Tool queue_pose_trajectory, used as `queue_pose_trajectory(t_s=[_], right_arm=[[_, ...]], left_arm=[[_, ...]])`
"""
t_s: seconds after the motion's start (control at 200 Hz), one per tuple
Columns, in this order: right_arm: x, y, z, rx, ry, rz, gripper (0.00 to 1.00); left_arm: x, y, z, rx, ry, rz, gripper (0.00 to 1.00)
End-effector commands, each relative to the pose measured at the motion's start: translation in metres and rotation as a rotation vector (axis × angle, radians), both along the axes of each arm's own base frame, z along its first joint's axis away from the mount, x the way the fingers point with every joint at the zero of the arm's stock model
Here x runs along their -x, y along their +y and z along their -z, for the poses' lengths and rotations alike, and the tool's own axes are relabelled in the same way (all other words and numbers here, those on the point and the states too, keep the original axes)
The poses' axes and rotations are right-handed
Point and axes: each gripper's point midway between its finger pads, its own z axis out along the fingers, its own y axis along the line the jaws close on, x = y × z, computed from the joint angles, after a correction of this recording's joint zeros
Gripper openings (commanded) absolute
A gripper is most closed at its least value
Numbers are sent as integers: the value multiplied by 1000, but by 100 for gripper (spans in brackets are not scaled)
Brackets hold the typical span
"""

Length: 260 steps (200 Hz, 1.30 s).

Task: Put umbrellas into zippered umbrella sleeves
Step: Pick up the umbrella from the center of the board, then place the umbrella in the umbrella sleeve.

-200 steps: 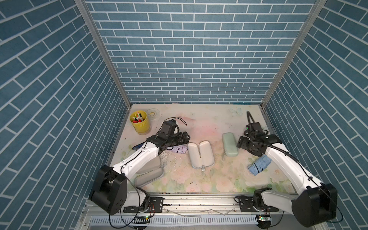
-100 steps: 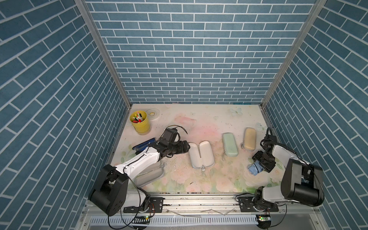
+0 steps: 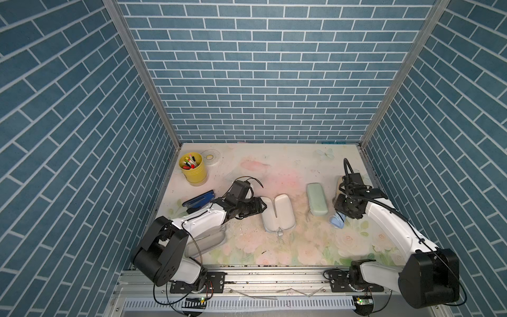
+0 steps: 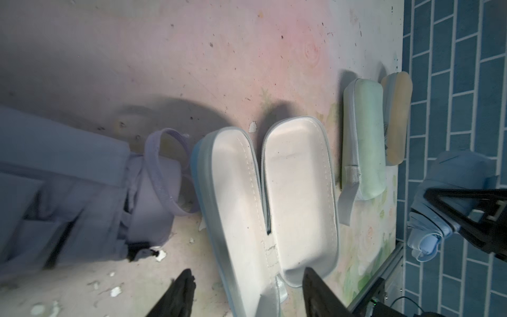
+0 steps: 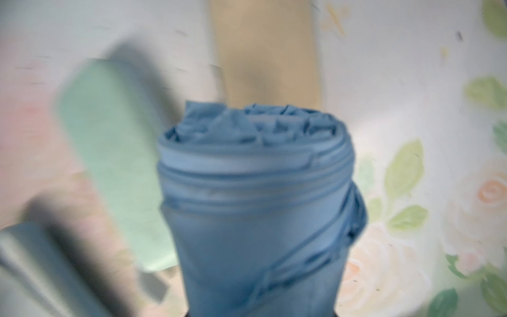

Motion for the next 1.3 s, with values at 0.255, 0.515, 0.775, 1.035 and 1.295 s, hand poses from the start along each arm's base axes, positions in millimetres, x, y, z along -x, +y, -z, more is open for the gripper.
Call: queue_pose_trajectory(t_s=[0.255,0.515,0.775,1.035,1.295], right_arm=[[-39,210,-29,-212,-260,-326,18],[-26,239,11,-147,-223,-418,10],[9,246,54,-90,-66,-489,11],[5,234,93,-4,51,-528,42],[15,235,81,-89,134,-574,77]], left_arm=[[-1,-32,35,50,37,-24,18],[-4,-45,58,155,69,-111,7],[-5,-57,62,206,89,-146,1],[3,-48,63,152,83,-123,1],[3,-48,65,144,83,-115,1]])
